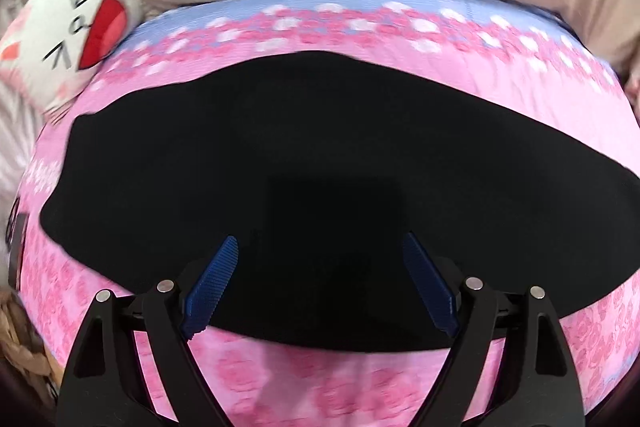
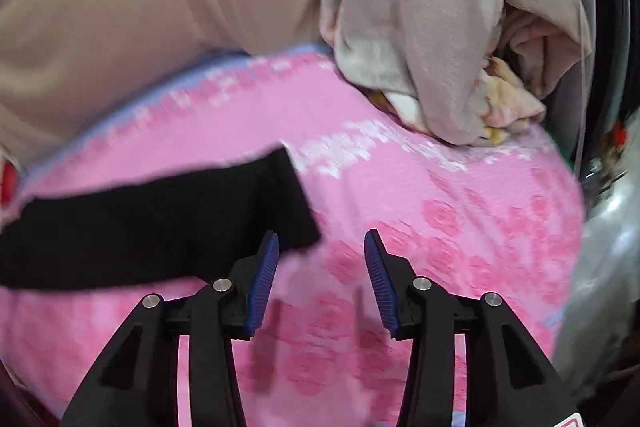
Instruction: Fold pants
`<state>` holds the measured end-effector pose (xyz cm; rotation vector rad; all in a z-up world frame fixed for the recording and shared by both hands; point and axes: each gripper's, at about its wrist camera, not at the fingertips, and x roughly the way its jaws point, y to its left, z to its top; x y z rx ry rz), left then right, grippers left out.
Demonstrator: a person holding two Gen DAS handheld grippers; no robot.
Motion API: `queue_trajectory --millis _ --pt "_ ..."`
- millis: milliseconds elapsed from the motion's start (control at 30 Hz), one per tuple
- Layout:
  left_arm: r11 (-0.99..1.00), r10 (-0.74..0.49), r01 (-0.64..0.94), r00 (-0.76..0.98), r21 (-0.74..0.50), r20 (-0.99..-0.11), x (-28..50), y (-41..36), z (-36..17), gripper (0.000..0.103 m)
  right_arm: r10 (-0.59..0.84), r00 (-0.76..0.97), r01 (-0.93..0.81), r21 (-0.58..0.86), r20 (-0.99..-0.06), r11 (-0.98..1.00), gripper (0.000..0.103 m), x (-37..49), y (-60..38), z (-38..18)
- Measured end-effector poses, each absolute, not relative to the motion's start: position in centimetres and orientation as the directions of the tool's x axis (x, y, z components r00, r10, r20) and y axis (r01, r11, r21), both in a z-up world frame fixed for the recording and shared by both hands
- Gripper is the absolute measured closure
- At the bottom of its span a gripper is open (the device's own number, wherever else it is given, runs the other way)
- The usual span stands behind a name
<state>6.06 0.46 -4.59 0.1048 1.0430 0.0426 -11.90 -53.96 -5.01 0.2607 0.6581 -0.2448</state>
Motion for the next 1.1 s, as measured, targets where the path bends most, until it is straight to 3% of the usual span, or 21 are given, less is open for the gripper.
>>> queue_trajectory --millis 67,167,200,233,267,367,433,500,533,567,667,800,867,967,1000,1033,1100 --pt "0.994 0.050 0.054 0.509 0.090 -0.859 6.3 -1.3 -4.6 0.021 -0.063 0.775 0.276 0.247 -0.628 0.929 0.043 -9.4 -54.4 -4.1" --pt "0.993 0.015 0.094 0.517 0.074 -0.856 6.6 -3.2 -4.3 0.021 0.221 0.716 0.196 0.495 -0.662 0.847 0.043 -4.8 -56.6 -5.4" --pt "0.992 0.010 0.100 0.519 0.072 -0.855 6.6 -3.5 -4.1 0.021 0.300 0.682 0.187 0.555 -0.667 0.810 0.046 -3.3 -57.2 -6.2" --pt "0.992 0.004 0.106 0.521 0.069 -0.854 6.6 -3.9 -4.0 0.021 0.344 0.634 0.191 0.572 -0.692 0.798 0.076 -1.2 -57.4 -7.2" --pt "0.992 0.003 0.108 0.521 0.069 -0.854 6.6 -4.0 -4.0 0.021 0.345 0.610 0.182 0.550 -0.713 0.815 0.096 -0.4 -56.9 -7.0" --pt "0.992 0.027 0.092 0.517 0.087 -0.855 6.8 -3.9 -4.2 0.021 0.243 0.703 0.050 0.387 -0.669 0.921 0.096 -0.3 -53.6 -2.1" --pt "0.992 0.041 0.080 0.515 0.096 -0.856 6.8 -3.8 -4.3 0.021 0.108 0.811 -0.026 0.149 -0.576 0.989 0.097 -2.5 -50.4 2.1" --pt "0.991 0.045 0.083 0.519 0.104 -0.853 6.8 -3.9 -4.5 0.021 -0.172 0.839 0.067 -0.216 -0.516 0.974 0.075 -3.2 -47.9 1.9" --pt "0.991 0.043 0.089 0.522 0.105 -0.852 6.7 -4.1 -4.6 0.021 -0.256 0.807 0.113 -0.285 -0.532 0.952 0.057 -2.5 -48.4 0.5" --pt "0.990 0.041 0.094 0.523 0.106 -0.851 6.7 -4.4 -4.7 0.021 -0.322 0.748 0.153 -0.321 -0.580 0.934 0.057 -1.9 -49.6 -2.0" --pt "0.989 0.032 0.109 0.523 0.104 -0.852 6.8 -4.9 -4.9 0.021 -0.320 0.631 0.252 -0.204 -0.706 0.946 0.073 -2.6 -53.5 -6.2" --pt "0.987 0.033 0.120 0.517 0.110 -0.856 7.4 -5.6 -5.3 0.020 -0.115 0.724 0.266 0.122 -0.680 0.956 0.070 -5.9 -54.6 -5.2" --pt "0.988 0.020 0.122 0.511 0.095 -0.859 7.6 -5.9 -5.6 0.020 -0.054 0.734 0.246 0.191 -0.677 0.950 0.070 -5.5 -54.4 -5.5" --pt "0.988 -0.001 0.133 0.504 0.076 -0.864 7.6 -6.3 -5.8 0.020 -0.039 0.680 0.251 0.182 -0.732 0.951 0.071 -3.3 -53.5 -7.6" --pt "0.987 -0.004 0.138 0.507 0.077 -0.862 7.5 -6.3 -5.8 0.020 -0.029 0.666 0.250 0.187 -0.745 0.950 0.075 -2.6 -53.4 -8.6" --pt "0.987 -0.001 0.140 0.513 0.082 -0.858 7.3 -6.3 -5.7 0.020 -0.024 0.666 0.246 0.190 -0.745 0.950 0.095 -2.5 -53.2 -9.1" --pt "0.987 0.010 0.133 0.522 0.093 -0.853 7.2 -6.0 -5.5 0.020 -0.118 0.697 0.271 0.108 -0.707 0.957 0.096 -3.1 -51.9 -7.8"
